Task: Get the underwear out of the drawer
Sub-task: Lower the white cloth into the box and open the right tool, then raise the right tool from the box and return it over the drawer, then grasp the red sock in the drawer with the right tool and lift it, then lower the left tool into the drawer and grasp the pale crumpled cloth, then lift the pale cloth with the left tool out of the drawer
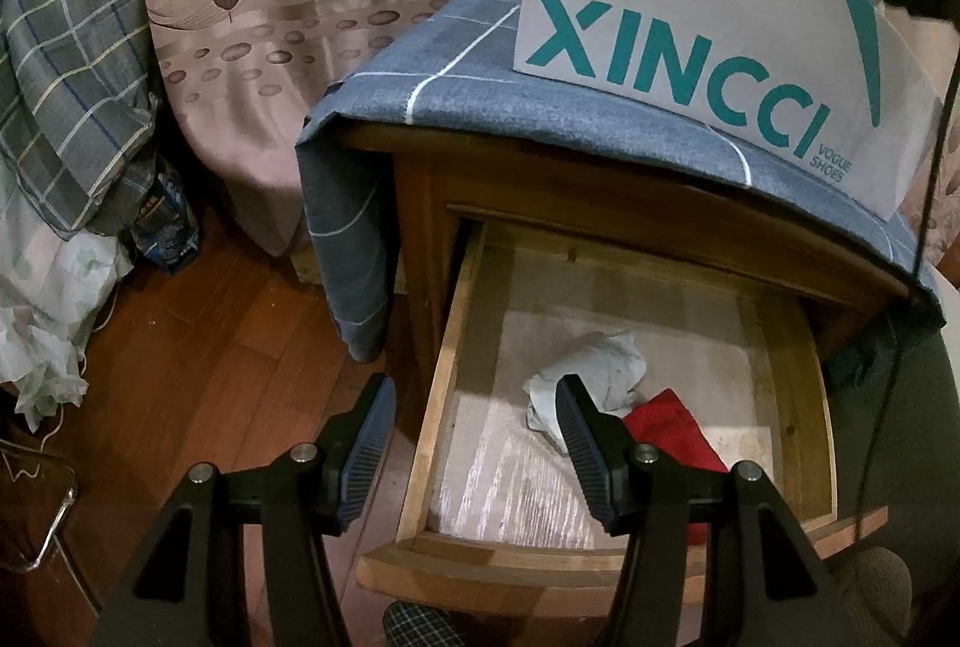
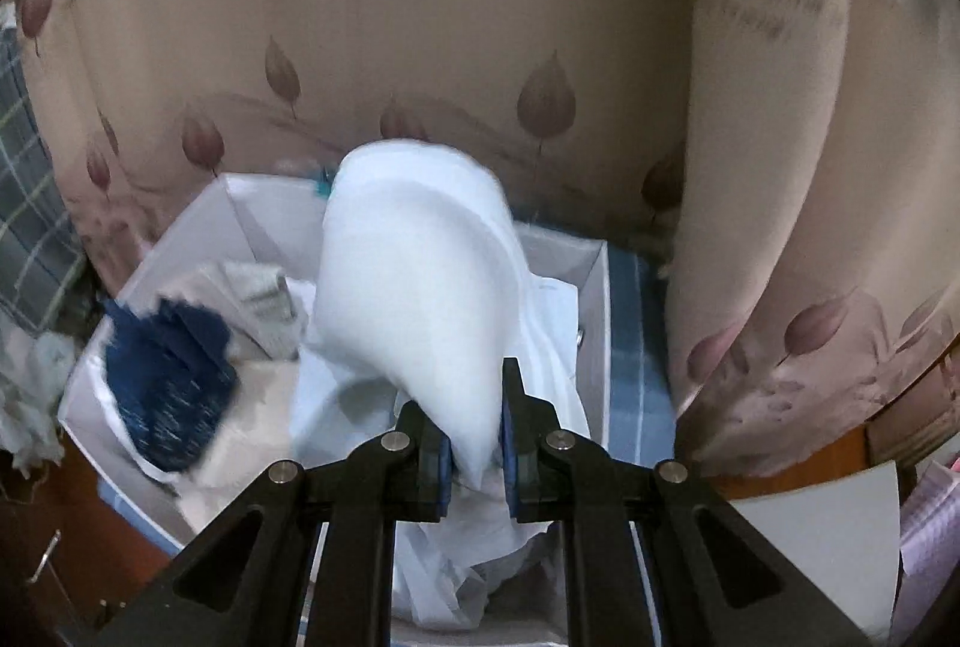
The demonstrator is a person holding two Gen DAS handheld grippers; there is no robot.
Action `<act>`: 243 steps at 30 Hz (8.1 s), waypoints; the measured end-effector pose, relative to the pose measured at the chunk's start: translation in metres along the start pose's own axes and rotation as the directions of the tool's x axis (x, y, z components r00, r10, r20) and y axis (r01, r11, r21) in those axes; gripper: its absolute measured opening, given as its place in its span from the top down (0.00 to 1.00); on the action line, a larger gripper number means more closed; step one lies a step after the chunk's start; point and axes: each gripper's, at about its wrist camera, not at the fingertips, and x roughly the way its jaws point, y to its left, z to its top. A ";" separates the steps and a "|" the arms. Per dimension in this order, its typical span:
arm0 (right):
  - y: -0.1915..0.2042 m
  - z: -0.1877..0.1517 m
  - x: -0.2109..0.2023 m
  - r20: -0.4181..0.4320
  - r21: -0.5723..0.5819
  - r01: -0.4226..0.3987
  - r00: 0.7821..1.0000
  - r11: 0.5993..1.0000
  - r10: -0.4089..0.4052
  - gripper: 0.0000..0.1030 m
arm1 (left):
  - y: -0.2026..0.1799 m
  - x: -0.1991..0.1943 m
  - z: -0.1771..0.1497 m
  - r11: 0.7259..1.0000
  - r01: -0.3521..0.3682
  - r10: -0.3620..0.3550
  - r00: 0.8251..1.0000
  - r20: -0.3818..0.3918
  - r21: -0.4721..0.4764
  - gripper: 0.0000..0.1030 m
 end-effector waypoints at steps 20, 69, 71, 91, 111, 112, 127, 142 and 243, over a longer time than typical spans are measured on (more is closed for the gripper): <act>-0.002 -0.024 0.015 -0.030 0.029 -0.019 0.999 0.999 0.019 0.61 | -0.003 0.000 -0.001 1.000 0.000 0.000 1.000 0.002 0.002 0.45; 0.107 -0.263 0.094 -0.533 -0.225 -0.292 0.835 0.930 0.134 0.40 | 0.000 0.003 -0.001 1.000 -0.006 0.006 1.000 -0.018 -0.002 0.45; 0.108 -0.265 0.107 -0.555 -0.231 -0.288 0.823 0.929 0.118 0.40 | 0.000 0.003 0.000 1.000 -0.005 0.005 1.000 -0.019 0.000 0.45; 0.116 -0.285 0.180 -0.745 -0.229 -0.284 0.666 0.931 0.020 0.34 | -0.002 0.007 -0.002 1.000 0.005 -0.005 1.000 -0.028 -0.002 0.45; 0.073 -0.288 0.133 -0.605 -0.162 -0.222 0.792 0.962 0.081 0.68 | -0.006 0.009 -0.002 1.000 -0.001 0.001 0.999 -0.039 0.012 0.45; 0.068 -0.287 0.127 -0.586 -0.152 -0.211 0.806 0.966 0.084 0.68 | -0.007 0.009 -0.003 1.000 -0.003 0.003 0.999 -0.038 0.017 0.45; 0.002 -0.280 0.054 -0.354 0.024 -0.135 0.925 0.991 0.135 0.68 | -0.022 0.022 -0.005 0.995 0.034 -0.024 0.994 -0.108 0.089 0.45; 0.011 -0.285 0.060 -0.329 0.023 -0.122 0.936 0.992 0.122 0.68 | -0.079 0.070 -0.009 0.933 0.086 -0.006 0.974 -0.225 0.350 0.44; -0.007 -0.291 0.074 -0.397 0.218 -0.230 0.867 0.948 0.301 0.67 | -0.048 0.199 0.006 0.965 0.245 -0.079 0.620 -0.780 0.097 0.41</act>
